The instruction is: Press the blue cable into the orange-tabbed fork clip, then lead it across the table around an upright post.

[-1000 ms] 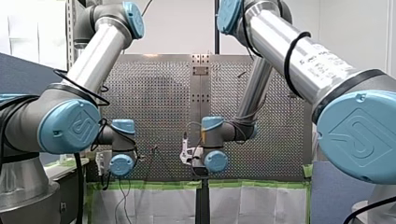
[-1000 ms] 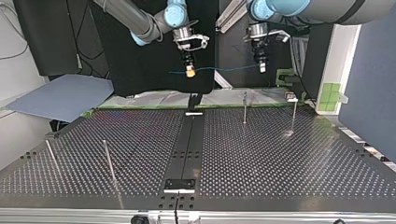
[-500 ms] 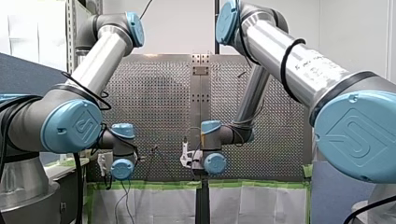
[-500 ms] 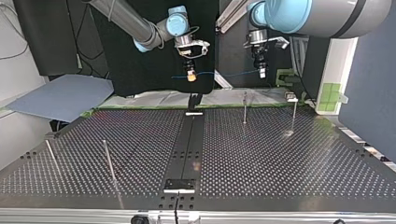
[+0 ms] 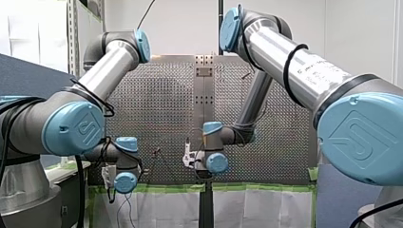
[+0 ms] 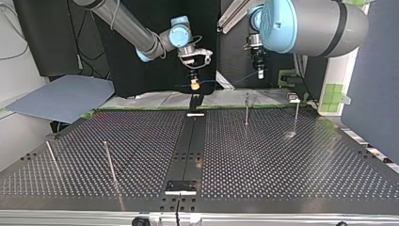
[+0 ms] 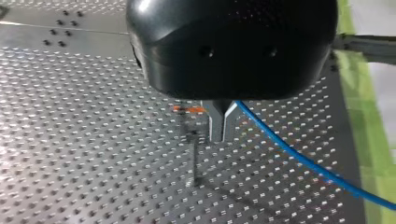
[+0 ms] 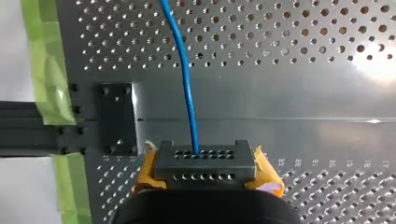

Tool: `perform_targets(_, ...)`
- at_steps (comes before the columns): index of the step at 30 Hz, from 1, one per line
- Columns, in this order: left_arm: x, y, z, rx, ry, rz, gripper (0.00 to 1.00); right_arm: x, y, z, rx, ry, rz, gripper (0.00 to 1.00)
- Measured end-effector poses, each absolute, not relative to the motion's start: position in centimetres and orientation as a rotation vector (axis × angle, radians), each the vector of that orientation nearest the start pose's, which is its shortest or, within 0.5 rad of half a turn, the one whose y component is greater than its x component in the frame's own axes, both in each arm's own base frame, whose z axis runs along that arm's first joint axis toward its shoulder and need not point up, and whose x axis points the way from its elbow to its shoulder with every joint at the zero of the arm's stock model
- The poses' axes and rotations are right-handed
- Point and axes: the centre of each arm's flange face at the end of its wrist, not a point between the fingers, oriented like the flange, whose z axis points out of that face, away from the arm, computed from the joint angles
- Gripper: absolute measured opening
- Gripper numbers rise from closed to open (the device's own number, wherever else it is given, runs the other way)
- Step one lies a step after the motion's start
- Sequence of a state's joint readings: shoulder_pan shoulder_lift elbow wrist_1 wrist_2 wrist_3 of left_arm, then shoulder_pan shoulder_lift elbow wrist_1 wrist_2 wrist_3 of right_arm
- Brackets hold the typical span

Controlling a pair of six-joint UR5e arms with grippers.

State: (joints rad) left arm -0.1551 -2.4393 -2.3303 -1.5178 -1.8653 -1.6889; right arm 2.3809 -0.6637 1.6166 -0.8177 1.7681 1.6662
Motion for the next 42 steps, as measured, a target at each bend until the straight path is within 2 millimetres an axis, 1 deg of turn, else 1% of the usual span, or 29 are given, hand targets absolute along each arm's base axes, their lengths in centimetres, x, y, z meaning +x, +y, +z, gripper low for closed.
perform_targets(4,38.0,-16.7,-6.5,-0.175,1.588,0.010,0.00,54.8,-37.0,-0.9,1.756,-0.989,1.593,0.00)
perform_targets(10,39.5,-17.3,-6.8,-0.150,1.597,-0.018,0.00,54.6,-38.0,-2.2,1.762,-0.995,1.572,0.00)
perform_targets(15,40.9,-17.4,-6.8,-0.153,1.598,-0.021,0.00,54.5,-38.9,-2.1,1.757,-0.992,1.577,0.00)
perform_targets(21,42.1,-17.4,-6.8,-0.164,1.596,-0.026,0.00,54.7,-39.9,-1.7,1.752,-0.975,1.591,0.00)
perform_targets(27,42.6,-17.2,-6.7,-0.180,1.590,-0.035,0.00,54.5,-40.6,-1.6,1.751,-0.966,1.590,0.00)
perform_targets(37,42.6,-17.1,-6.3,-0.159,1.608,-0.010,0.00,54.4,-41.2,-1.5,1.753,-0.958,1.586,0.00)
perform_targets(42,42.8,-17.2,-5.3,-0.144,1.608,-0.008,0.00,54.3,-41.5,-1.4,1.749,-0.960,1.584,0.00)
